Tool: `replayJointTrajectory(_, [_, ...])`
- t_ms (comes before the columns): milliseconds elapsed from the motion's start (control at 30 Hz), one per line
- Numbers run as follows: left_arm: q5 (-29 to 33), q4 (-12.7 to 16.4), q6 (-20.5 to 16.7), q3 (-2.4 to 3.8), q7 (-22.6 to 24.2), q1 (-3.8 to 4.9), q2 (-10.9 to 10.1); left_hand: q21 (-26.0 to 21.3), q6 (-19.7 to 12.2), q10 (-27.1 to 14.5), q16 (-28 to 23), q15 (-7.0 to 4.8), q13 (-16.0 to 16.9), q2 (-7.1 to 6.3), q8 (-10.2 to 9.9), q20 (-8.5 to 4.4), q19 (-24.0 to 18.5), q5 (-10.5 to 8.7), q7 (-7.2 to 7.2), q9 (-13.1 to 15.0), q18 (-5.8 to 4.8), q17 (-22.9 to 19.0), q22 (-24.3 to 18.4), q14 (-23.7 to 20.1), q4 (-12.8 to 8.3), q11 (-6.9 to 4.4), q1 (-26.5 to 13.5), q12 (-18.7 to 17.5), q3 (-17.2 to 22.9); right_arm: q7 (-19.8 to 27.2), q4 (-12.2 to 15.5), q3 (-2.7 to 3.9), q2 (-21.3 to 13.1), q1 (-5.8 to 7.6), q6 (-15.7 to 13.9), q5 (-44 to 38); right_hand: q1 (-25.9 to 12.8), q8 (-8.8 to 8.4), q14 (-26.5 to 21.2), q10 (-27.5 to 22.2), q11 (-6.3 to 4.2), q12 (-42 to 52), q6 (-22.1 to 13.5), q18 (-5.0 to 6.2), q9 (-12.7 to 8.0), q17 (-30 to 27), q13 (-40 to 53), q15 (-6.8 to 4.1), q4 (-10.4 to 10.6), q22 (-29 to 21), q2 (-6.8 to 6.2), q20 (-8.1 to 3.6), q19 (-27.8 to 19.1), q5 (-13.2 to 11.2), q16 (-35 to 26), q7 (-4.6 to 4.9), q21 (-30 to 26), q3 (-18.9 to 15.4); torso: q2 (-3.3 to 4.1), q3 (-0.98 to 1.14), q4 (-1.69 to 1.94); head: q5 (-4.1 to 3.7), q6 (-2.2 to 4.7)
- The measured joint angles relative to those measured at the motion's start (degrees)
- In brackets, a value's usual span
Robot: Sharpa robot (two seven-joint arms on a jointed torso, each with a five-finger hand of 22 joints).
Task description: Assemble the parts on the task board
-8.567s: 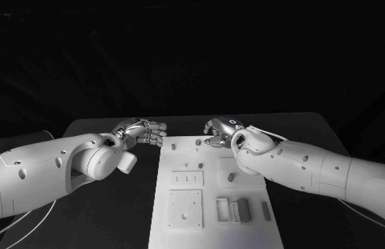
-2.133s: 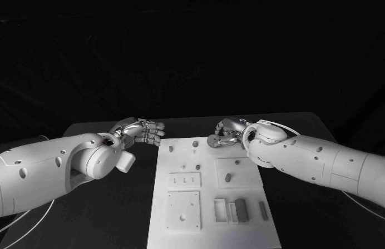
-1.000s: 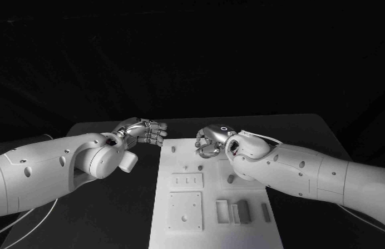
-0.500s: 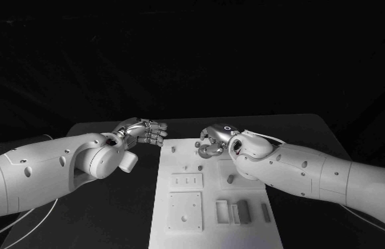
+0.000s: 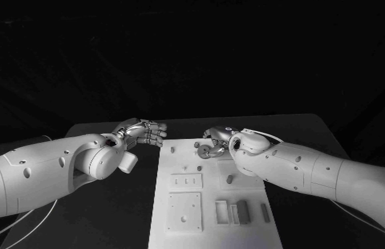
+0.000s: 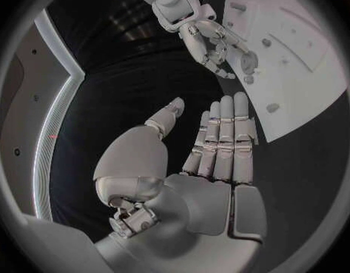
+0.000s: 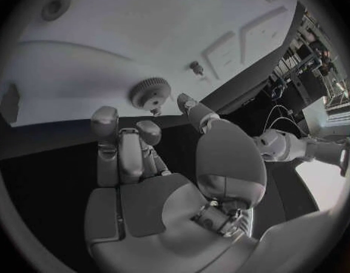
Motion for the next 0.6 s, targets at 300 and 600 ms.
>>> replayJointTrajectory(300, [0.0, -0.1, 0.01, 0.0, 0.0, 0.0, 0.07, 0.0, 0.0, 0.0, 0.0, 0.0, 0.05, 0.0, 0.0, 0.0, 0.0, 0.0, 0.0, 0.0, -0.13, 0.0, -0.01, 0.0, 0.0, 0.0, 0.0, 0.0, 0.0, 0.35, -2.49, -0.02, 0.7, -0.4, 1.72, 1.38, 0.97, 2.07, -0.09, -0.69, 0.02, 0.84, 1.4, -0.03, 1.59, 0.5, -0.03, 0.09, -0.52, 0.0, 1.31, -0.2, -0.23, 0.0, 0.28, 0.29, 0.0, -1.46, 0.02, -0.07, 0.1, 0.12, -0.18])
replayJointTrajectory(600, [0.0, -0.1, 0.01, 0.0, -0.01, 0.0, 0.06, 0.0, 0.0, 0.0, -0.22, -0.2, 0.05, 0.0, -0.23, 0.0, 0.0, 0.0, 0.0, -0.01, -0.4, 0.06, -0.01, 0.21, 0.0, 0.0, 0.0, 0.0, 0.0, 0.53, -3.0, -0.01, 0.98, -0.44, 2.07, 1.85, 0.29, 3.72, 0.24, -0.57, -0.52, 1.1, 3.65, -0.5, 2.58, 0.66, -0.81, -0.25, -3.42, 0.0, 4.89, -0.5, -0.54, 0.68, 0.62, 0.68, 0.36, -4.69, -0.02, -0.11, 0.03, 0.16, -0.22])
